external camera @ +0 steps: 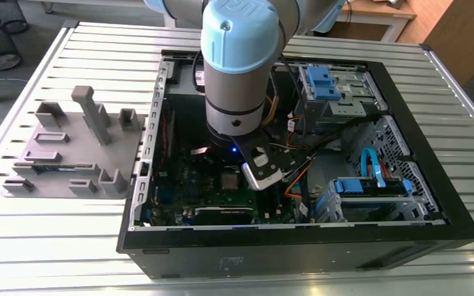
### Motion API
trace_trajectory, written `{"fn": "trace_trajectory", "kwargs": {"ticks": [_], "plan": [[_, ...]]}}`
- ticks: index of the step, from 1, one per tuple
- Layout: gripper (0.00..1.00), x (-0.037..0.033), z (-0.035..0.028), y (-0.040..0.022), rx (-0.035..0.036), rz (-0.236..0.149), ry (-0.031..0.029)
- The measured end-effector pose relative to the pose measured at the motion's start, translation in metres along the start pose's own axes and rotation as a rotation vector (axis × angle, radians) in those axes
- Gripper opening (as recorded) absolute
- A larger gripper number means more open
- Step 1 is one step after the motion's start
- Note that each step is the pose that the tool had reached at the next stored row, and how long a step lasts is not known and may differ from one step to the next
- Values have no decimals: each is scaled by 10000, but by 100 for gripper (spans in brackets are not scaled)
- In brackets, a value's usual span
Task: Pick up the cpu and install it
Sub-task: 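Place the cpu into insertion slot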
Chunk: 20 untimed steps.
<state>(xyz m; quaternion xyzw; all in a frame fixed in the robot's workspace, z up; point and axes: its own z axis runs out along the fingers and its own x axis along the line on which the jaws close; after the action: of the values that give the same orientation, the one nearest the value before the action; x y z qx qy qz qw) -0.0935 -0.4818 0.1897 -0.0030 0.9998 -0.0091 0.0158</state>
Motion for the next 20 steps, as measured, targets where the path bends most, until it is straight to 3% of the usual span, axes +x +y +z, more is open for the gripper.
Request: {"fn": "trace_trajectory", "kwargs": {"ticks": [11, 13, 14, 20], "plan": [[47, -2, 4, 0, -2, 0, -2], [48, -2, 4, 0, -2, 0, -2], [55, -2, 4, 0, -2, 0, -1], [55, -2, 4, 0, -1, -1, -1]]}}
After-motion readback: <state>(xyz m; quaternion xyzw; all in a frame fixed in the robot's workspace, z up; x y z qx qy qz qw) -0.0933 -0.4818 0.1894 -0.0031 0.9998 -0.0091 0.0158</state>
